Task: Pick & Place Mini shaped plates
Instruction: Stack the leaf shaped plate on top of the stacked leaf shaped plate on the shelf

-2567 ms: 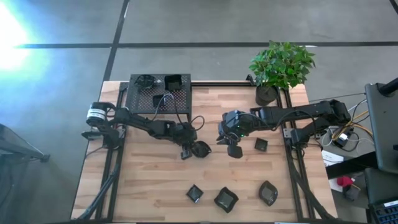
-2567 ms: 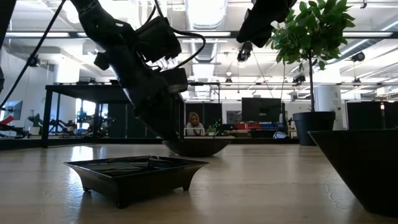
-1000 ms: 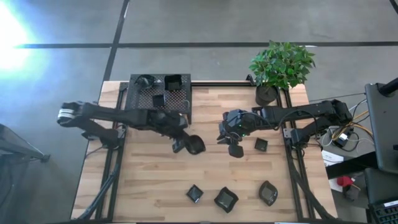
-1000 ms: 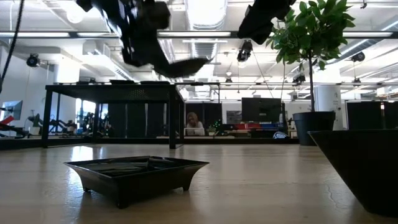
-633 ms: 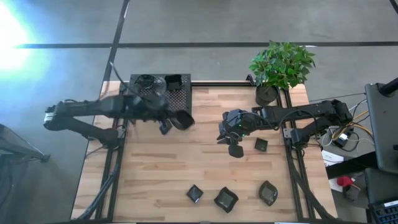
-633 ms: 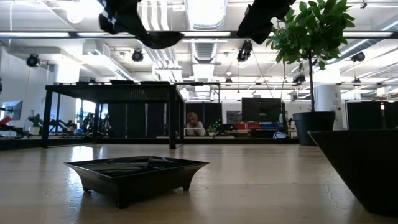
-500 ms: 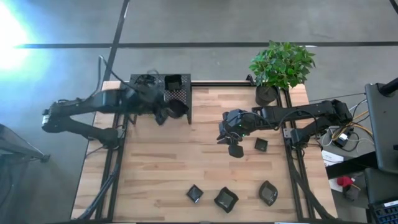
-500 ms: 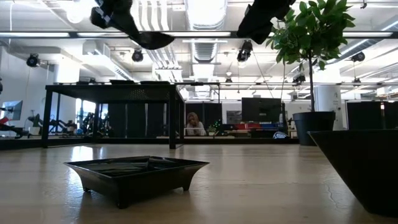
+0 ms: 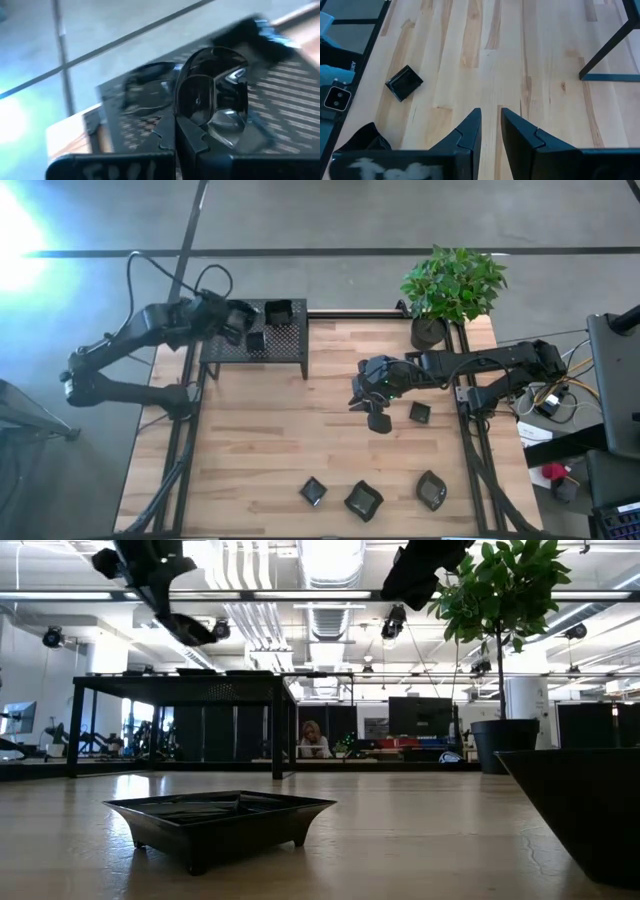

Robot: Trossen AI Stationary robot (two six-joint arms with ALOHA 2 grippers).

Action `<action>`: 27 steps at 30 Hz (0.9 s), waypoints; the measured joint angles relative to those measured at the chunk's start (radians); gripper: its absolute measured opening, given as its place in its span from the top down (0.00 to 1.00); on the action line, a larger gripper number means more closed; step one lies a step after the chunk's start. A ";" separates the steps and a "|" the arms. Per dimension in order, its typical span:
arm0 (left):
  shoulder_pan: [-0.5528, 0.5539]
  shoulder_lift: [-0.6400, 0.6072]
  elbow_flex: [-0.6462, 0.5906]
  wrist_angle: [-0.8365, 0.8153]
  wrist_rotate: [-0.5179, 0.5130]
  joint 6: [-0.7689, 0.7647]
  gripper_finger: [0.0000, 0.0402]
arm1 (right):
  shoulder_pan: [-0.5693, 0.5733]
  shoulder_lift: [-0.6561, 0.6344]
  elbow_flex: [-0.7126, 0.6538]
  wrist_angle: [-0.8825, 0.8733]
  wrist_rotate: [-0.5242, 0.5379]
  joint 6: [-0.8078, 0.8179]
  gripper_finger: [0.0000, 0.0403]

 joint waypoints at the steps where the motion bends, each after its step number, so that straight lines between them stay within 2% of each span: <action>1: 0.025 0.001 0.000 -0.007 -0.008 0.000 1.00 | 0.000 0.000 0.000 0.000 0.000 0.000 0.83; 7: 0.172 0.006 0.000 0.010 -0.001 0.052 1.00 | 0.000 0.000 0.000 0.001 0.000 0.000 0.83; 17: 0.417 0.053 -0.001 0.108 0.297 0.188 1.00 | 0.000 0.000 0.000 0.005 0.000 0.002 0.83; 22: 0.492 0.101 -0.003 0.107 0.340 0.209 1.00 | 0.000 0.000 0.000 0.006 0.000 0.005 0.83; 27: 0.510 0.149 -0.018 0.118 0.380 0.219 1.00 | 0.001 0.000 0.000 0.006 0.000 0.005 0.83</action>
